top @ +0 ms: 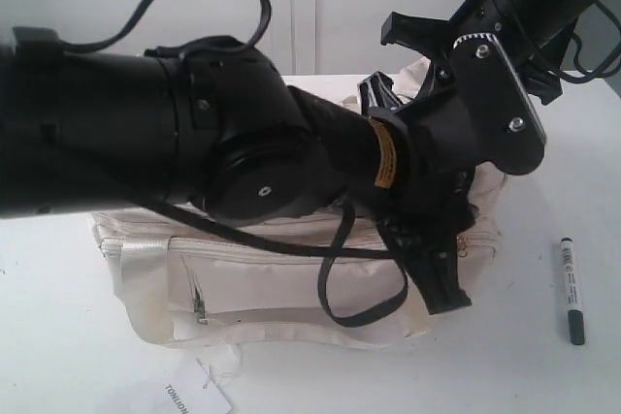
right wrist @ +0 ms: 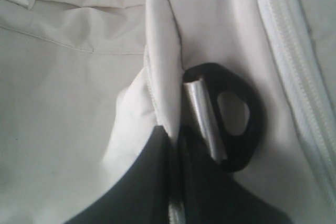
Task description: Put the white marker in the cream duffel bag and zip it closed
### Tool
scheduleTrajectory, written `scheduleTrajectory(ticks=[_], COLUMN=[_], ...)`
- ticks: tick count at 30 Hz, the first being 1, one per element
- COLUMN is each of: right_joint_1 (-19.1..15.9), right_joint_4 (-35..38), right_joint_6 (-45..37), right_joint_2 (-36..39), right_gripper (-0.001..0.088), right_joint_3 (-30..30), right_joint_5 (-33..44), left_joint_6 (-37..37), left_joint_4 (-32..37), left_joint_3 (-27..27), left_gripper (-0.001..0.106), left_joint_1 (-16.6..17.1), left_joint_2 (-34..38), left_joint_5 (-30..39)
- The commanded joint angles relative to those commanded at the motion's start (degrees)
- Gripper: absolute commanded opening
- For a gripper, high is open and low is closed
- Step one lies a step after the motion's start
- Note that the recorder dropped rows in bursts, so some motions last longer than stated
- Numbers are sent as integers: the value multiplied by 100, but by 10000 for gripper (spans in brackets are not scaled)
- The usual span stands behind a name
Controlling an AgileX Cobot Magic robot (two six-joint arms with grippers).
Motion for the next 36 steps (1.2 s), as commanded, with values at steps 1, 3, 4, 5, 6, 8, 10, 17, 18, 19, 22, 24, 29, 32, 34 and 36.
scheduleTrajectory(ticks=[1,3,4,5,6,8,10,17,18,19,22,24,29,32,34,36], right_joint_1=[0,0,0,0,0,0,0,0,0,0,0,0,0,0,0,0], right_joint_4=[0,0,0,0,0,0,0,-10,-10,-10,-22,-22,-22,-22,-22,-22], right_joint_6=[0,0,0,0,0,0,0,0,0,0,0,0,0,0,0,0], right_joint_2=[0,0,0,0,0,0,0,0,0,0,0,0,0,0,0,0], right_gripper=[0,0,0,0,0,0,0,0,0,0,0,0,0,0,0,0], right_joint_3=[0,0,0,0,0,0,0,0,0,0,0,0,0,0,0,0], right_joint_5=[0,-13,-13,-26,-31,-31,-31,-8,-8,-8,-3,-3,-3,-3,-3,-3], left_joint_6=[-40,-66,-66,-66,-66,-66,-148,-1178,-1290,-1376,-1656,-1700,-1736,-1748,-1862,-1958], left_joint_4=[12,12,12,23,41,298,638,1979,2149,2302,2568,2568,2568,2568,2548,2548], left_joint_3=[-13,-13,-13,-13,-13,-13,-13,-64,-89,-114,-198,-227,-227,-227,-227,-227], left_gripper=[425,425,425,425,425,425,425,425,425,425,425,425,425,425,425,425], left_joint_1=[0,-29,-73,-136,-214,-352,-428,-463,-463,-463,-463,-463,-463,-463,-463,-463], left_joint_2=[0,0,0,39,54,170,296,576,600,615,641,682,811,812,812,812], left_joint_5=[17,-58,-115,-179,-243,-298,-343,-493,-407,-334,-208,-167,42,58,34,57])
